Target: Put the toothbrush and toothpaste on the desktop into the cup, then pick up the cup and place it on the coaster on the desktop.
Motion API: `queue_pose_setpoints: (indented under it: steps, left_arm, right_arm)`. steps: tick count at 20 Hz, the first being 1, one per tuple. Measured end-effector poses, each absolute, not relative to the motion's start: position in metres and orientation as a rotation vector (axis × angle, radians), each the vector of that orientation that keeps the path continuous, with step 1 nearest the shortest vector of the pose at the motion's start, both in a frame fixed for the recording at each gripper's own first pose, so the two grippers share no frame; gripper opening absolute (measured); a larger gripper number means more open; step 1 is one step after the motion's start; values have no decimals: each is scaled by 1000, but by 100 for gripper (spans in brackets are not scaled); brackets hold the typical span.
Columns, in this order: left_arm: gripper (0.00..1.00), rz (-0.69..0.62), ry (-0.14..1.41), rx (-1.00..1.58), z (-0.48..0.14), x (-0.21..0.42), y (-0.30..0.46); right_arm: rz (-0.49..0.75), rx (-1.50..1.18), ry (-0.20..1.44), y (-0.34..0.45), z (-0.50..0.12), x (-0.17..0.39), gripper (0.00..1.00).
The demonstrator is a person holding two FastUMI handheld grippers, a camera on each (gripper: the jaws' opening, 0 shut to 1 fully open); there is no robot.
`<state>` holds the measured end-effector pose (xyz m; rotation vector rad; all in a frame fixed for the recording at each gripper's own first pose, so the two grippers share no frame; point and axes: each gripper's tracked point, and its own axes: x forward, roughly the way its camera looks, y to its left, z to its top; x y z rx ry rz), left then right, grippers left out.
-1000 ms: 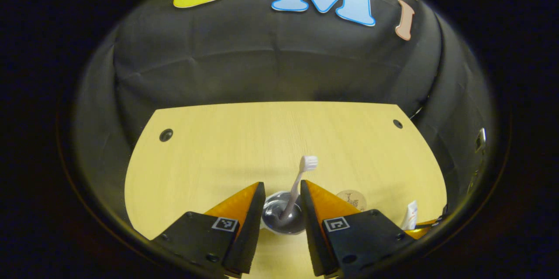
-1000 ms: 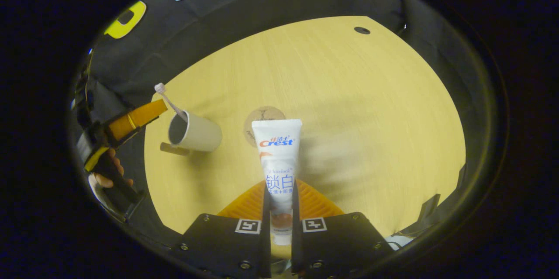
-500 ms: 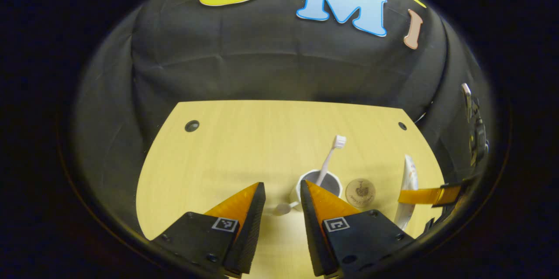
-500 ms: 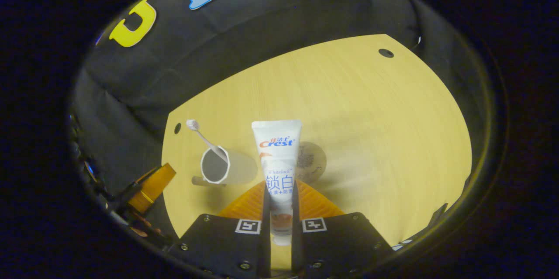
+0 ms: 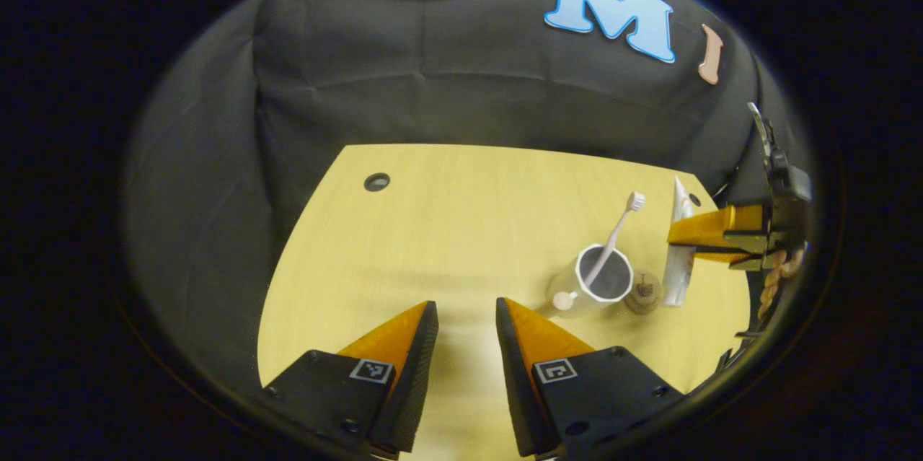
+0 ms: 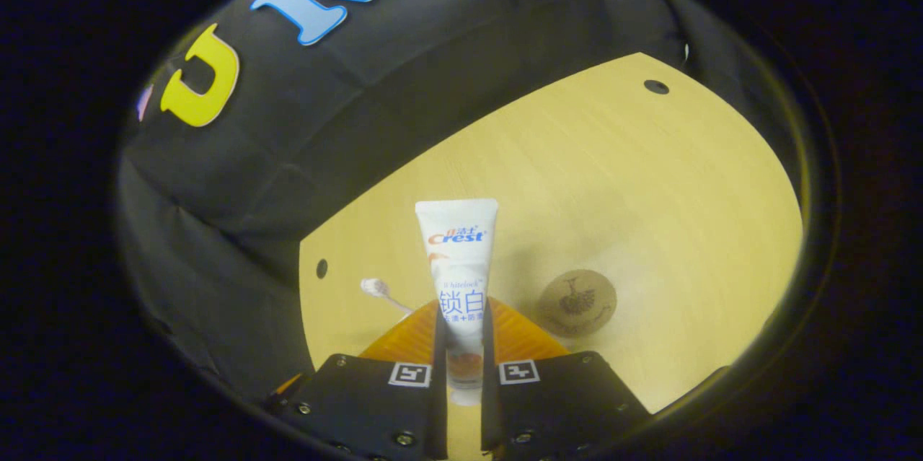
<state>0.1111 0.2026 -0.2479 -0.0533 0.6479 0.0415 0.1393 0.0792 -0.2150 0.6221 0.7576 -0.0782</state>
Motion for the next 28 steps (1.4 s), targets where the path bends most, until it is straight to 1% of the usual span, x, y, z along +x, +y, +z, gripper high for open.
queue_pose_setpoints:
  steps: [1, 2, 3, 4, 5, 7, 8, 9, 13, 16, 18, 19, 20, 22, 25, 26, 27, 28]
  left_arm:
    - [55, 49, 653, -53, -249, 108, 210]
    - [57, 58, 660, -54, -252, 104, 218]
    - [57, 66, 668, -54, -255, 101, 226]
    - [55, 76, 676, -54, -257, 97, 233]
    - [57, 85, 684, -56, -259, 93, 240]
    - [57, 101, 698, -61, -261, 84, 250]
    - [59, 107, 705, -63, -263, 80, 254]
    - [57, 114, 713, -66, -265, 77, 259]
    - [57, 129, 740, -61, -274, 69, 267]
    - [57, 123, 750, -58, -275, 68, 261]
    - [57, 110, 747, -60, -274, 67, 254]
    - [57, 99, 741, -62, -271, 67, 251]
    - [57, 87, 733, -62, -268, 71, 244]
    - [57, 65, 722, -53, -270, 80, 231]
    - [57, 38, 713, -36, -271, 92, 221]
    - [57, 28, 712, -32, -270, 96, 217]
    - [57, 18, 712, -29, -271, 99, 215]
    - [57, 8, 713, -27, -272, 101, 211]
  right_arm:
    - [-88, 654, 727, 83, -212, 147, 20]
    - [-95, 680, 694, 88, -210, 156, 19]
    - [-98, 697, 664, 93, -206, 164, 20]
    - [-102, 704, 638, 96, -205, 170, 20]
    - [-105, 706, 615, 95, -209, 168, 20]
    - [-106, 705, 578, 93, -206, 168, 19]
    - [-111, 699, 552, 91, -204, 168, 19]
    - [-113, 684, 534, 90, -203, 169, 19]
    - [-113, 564, 448, 92, -214, 175, 19]
    - [-89, 482, 414, 93, -217, 177, 19]
    - [-67, 444, 405, 93, -218, 176, 27]
    - [-54, 432, 400, 95, -219, 176, 26]
    - [-49, 414, 406, 95, -220, 172, 30]
    - [-35, 387, 405, 94, -221, 166, 33]
    - [-26, 379, 425, 94, -226, 155, 44]
    - [-23, 384, 430, 95, -226, 152, 44]
    - [-20, 390, 437, 95, -228, 149, 36]
    - [-15, 396, 436, 96, -227, 146, 53]
